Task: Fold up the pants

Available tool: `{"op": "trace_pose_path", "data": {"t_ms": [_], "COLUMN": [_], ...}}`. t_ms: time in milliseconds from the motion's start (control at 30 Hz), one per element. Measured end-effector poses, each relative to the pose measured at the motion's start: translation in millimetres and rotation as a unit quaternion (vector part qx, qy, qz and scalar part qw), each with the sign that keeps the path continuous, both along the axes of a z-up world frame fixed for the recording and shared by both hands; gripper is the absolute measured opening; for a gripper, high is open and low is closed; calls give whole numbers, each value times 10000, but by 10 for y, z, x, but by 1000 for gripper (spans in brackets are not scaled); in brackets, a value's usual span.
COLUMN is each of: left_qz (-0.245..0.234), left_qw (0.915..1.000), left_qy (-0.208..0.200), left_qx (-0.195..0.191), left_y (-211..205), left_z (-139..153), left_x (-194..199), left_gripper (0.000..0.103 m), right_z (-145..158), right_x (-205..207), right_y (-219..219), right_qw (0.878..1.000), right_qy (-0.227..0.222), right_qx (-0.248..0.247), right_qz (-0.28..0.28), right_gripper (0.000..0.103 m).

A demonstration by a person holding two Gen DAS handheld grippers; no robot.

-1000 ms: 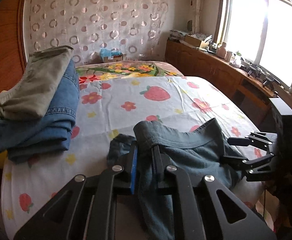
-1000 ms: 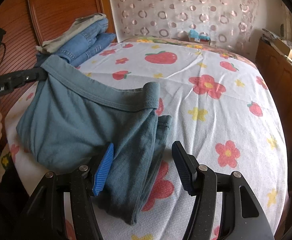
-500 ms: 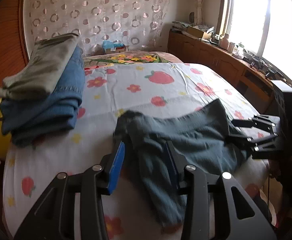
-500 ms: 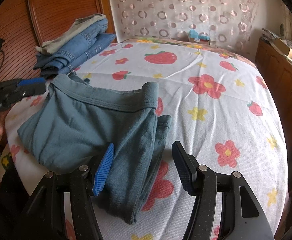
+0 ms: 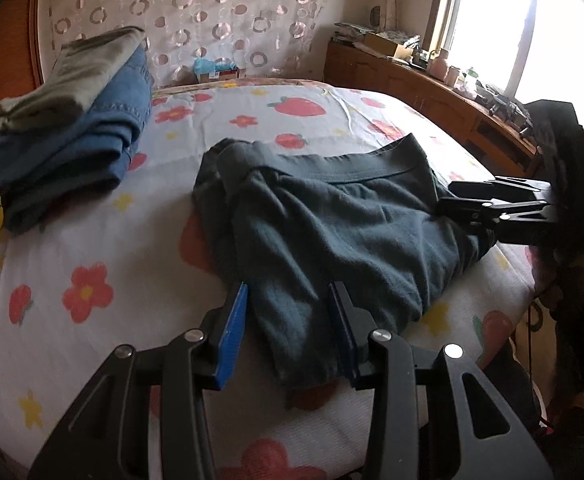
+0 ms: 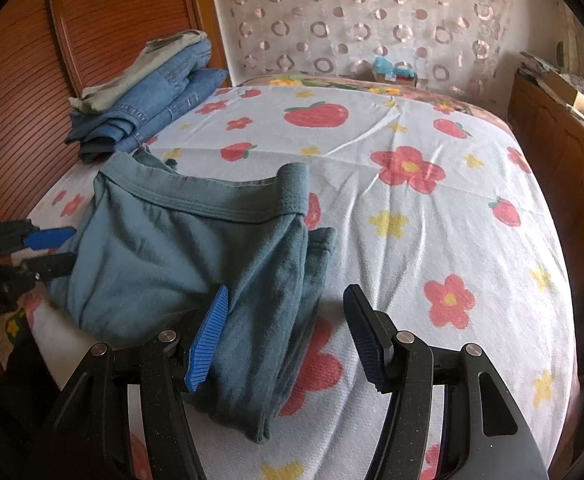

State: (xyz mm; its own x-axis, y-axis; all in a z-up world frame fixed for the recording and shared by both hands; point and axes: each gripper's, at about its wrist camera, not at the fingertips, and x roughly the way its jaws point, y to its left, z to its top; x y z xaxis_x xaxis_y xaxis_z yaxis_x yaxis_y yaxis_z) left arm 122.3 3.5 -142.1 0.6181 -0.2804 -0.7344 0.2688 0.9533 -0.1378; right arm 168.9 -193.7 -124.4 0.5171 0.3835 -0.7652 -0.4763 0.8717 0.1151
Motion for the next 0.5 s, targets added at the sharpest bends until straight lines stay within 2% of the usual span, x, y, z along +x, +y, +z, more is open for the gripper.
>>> {"op": "trace_pose_path", "data": {"t_ms": [167,333,500], "left_qz": [41,59,41], "left_qw": [9999,9999,9999], "left_qy": [2,-97,-98], "left_qx": [-104,-121,-130], "left_y": [16,15,25], "left_z": [-30,-49,-44], "left_x": [-24,-61,-71], "left_gripper": [40,40,41], "right_z": [99,170,142], "right_x": [-209,-436,-569], "right_y": [-117,-192,-129], "right_qw": [9996,9986,9993], "right_qy": [-117,-112,-35], "right_qx": [218,493,367], "right_qz": [-146,-126,47], "right_gripper": [49,47,44]}}
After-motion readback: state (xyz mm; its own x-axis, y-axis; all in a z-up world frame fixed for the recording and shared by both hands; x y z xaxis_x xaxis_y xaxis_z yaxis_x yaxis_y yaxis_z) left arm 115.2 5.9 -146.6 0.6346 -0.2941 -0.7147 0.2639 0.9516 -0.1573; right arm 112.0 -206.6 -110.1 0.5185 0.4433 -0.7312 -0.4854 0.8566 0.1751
